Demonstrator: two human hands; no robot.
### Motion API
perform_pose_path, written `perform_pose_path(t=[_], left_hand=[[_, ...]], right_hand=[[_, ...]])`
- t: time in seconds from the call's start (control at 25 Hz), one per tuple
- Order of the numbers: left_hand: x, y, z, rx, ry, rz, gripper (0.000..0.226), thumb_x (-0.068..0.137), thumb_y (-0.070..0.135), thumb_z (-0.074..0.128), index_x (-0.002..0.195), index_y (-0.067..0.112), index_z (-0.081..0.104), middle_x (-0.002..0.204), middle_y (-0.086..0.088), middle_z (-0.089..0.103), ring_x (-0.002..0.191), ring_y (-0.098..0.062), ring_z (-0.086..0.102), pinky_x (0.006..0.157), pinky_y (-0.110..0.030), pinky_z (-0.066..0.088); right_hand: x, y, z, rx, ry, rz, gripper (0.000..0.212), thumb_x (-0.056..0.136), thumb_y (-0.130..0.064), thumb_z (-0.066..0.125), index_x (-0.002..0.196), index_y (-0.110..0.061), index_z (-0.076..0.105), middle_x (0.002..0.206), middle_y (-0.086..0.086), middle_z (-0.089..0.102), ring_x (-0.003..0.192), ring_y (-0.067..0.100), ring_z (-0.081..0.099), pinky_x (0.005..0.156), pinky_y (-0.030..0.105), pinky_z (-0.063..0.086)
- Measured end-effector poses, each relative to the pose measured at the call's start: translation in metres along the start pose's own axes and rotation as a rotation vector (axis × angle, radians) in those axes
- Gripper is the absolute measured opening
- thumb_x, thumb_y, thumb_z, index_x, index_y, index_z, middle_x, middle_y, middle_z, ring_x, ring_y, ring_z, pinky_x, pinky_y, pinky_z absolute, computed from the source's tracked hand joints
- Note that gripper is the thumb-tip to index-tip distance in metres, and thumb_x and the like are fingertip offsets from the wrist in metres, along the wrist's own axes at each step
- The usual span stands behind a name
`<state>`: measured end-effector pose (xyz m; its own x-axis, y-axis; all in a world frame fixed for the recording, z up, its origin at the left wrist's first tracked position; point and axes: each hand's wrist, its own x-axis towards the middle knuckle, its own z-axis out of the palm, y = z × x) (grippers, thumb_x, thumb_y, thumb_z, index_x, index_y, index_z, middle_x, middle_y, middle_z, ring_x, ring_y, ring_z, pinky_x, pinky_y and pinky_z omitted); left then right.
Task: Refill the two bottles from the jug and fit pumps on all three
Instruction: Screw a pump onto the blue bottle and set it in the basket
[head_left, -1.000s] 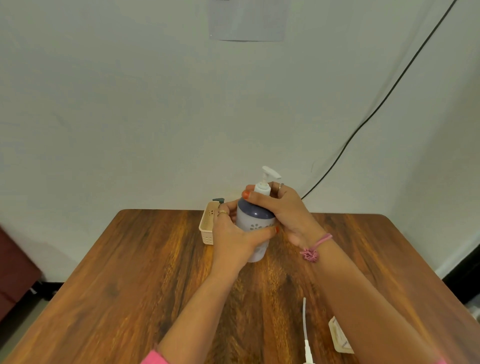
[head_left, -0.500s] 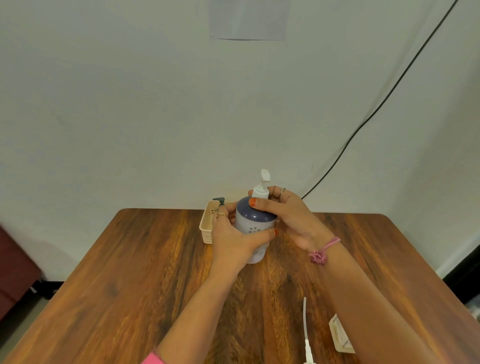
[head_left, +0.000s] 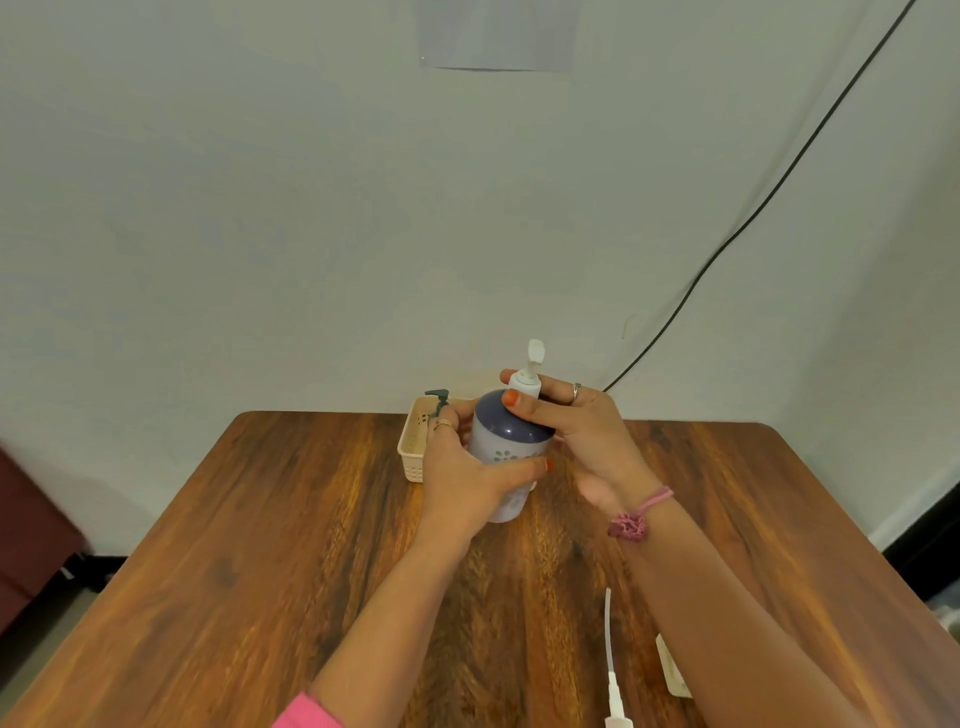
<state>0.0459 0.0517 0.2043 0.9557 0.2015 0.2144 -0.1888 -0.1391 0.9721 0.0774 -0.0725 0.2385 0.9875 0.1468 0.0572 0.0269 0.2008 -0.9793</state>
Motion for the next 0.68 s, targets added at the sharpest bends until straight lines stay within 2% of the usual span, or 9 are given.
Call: perform_pose_path(t=[0.2,0.32,0.4,0.52,0.6,0.68], left_hand=[[0.003,-0.004,0.0,0.0,0.003,0.006,0.074,0.054,0.014,0.091,0.115,0.019,0.051,0.105,0.009,0.06,0.094,-0.003,0.059,0.076,-0.019,0.051],[0.004,-0.006,-0.001,-0.007,-0.009,-0.003,0.072,0.056,0.015,0.091,0.115,0.023,0.05,0.102,0.017,0.057,0.09,0.006,0.056,0.07,-0.01,0.049],[0.006,-0.009,-0.002,-0.025,-0.029,-0.018,0.072,0.057,0.016,0.09,0.117,0.025,0.05,0.104,0.017,0.058,0.091,0.009,0.056,0.072,-0.009,0.05],[0.013,-0.015,-0.006,-0.021,-0.082,-0.056,0.078,0.058,0.019,0.089,0.125,0.024,0.05,0.114,0.009,0.061,0.103,-0.007,0.06,0.085,-0.027,0.055],[0.019,-0.02,-0.008,-0.023,-0.141,-0.064,0.08,0.058,0.017,0.089,0.127,0.025,0.05,0.117,0.007,0.061,0.108,-0.012,0.06,0.088,-0.031,0.055],[0.026,-0.026,-0.011,-0.059,-0.206,-0.07,0.078,0.059,0.01,0.088,0.126,0.023,0.05,0.119,0.006,0.061,0.109,-0.009,0.06,0.087,-0.025,0.054]], right_hand=[[0.001,0.004,0.006,0.002,0.085,-0.008,0.025,0.071,-0.014,0.079,0.095,-0.014,0.075,0.095,0.001,0.076,0.095,0.014,0.069,0.081,0.027,0.055],[0.005,0.007,0.005,-0.082,0.072,-0.044,0.034,0.071,-0.019,0.08,0.103,-0.015,0.073,0.099,0.001,0.075,0.099,0.016,0.069,0.085,0.031,0.055],[0.007,0.009,-0.002,-0.148,-0.017,-0.084,0.049,0.069,-0.022,0.081,0.115,-0.016,0.067,0.11,-0.001,0.072,0.106,0.013,0.065,0.091,0.032,0.053],[0.011,0.012,-0.019,-0.174,-0.218,-0.035,0.078,0.064,-0.016,0.082,0.135,-0.022,0.049,0.131,-0.004,0.059,0.12,0.012,0.057,0.097,0.033,0.049],[0.013,0.016,-0.03,-0.249,-0.278,0.019,0.085,0.065,-0.012,0.081,0.139,-0.024,0.041,0.135,-0.005,0.055,0.12,0.011,0.056,0.097,0.032,0.05],[0.015,0.02,-0.033,-0.28,-0.285,0.069,0.085,0.066,-0.011,0.08,0.139,-0.021,0.04,0.132,-0.003,0.057,0.115,0.01,0.059,0.092,0.028,0.052]])
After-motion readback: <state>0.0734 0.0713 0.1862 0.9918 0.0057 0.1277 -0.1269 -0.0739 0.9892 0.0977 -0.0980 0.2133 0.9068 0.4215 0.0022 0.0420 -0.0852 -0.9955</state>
